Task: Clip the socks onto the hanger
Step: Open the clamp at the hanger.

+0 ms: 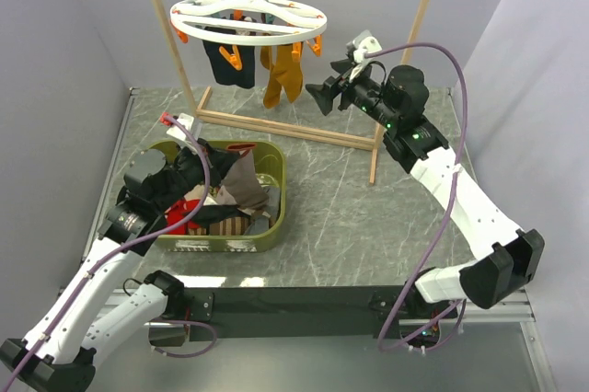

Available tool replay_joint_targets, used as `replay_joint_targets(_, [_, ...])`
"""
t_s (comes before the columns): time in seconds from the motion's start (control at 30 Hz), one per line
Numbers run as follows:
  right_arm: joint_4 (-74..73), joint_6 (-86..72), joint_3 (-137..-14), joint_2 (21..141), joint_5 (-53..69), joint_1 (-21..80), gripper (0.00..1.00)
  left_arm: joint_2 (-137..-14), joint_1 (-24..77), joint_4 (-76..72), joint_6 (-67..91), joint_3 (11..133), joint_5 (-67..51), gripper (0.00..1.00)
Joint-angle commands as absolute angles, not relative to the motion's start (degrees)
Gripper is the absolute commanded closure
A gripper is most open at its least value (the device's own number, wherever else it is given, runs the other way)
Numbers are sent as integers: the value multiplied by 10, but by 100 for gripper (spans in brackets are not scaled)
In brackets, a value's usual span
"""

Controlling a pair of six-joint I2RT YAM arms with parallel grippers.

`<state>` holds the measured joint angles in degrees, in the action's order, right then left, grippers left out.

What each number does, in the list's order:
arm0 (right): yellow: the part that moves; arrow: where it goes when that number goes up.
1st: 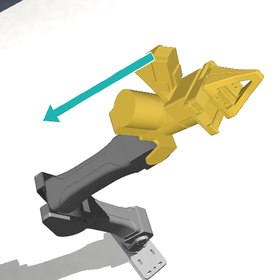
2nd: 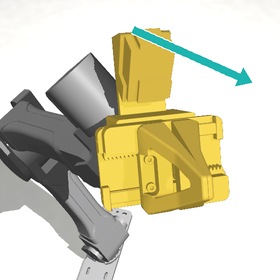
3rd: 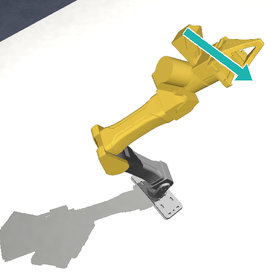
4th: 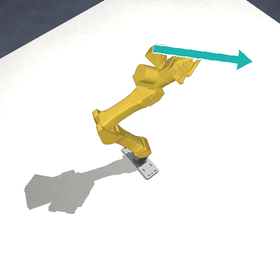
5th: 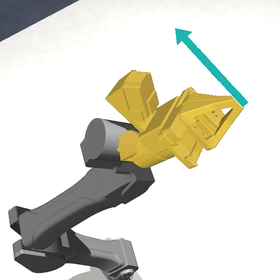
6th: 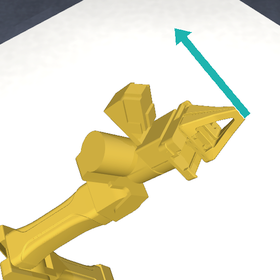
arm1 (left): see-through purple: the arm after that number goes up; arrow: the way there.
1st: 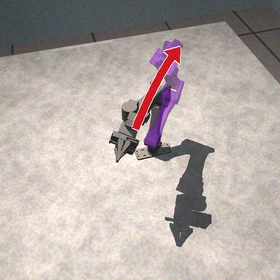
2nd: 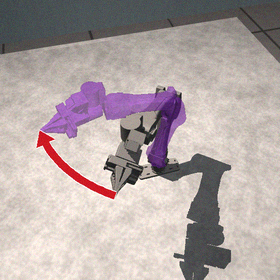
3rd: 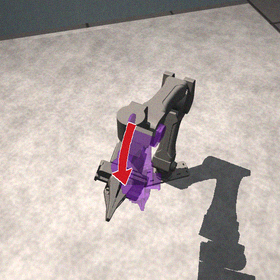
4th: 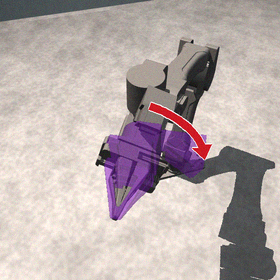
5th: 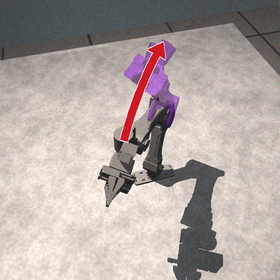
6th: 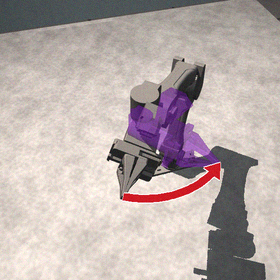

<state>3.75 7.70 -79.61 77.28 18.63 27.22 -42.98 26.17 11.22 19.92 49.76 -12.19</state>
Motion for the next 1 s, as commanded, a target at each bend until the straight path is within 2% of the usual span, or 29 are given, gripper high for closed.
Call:
replay_joint_targets(0.0, [63,104,-839,786,279,266,16,-430,260,80,182,493,-135,99])
replay_joint_targets(0.2, [25,95,-918,840,309,264,17,-446,258,81,168,503,-141,100])
replay_joint_targets(0.4, [73,91,-916,846,294,261,17,-453,256,81,156,505,-153,99])
replay_joint_targets(0.97, [56,96,-1011,913,384,238,19,-435,250,83,154,499,-178,99])
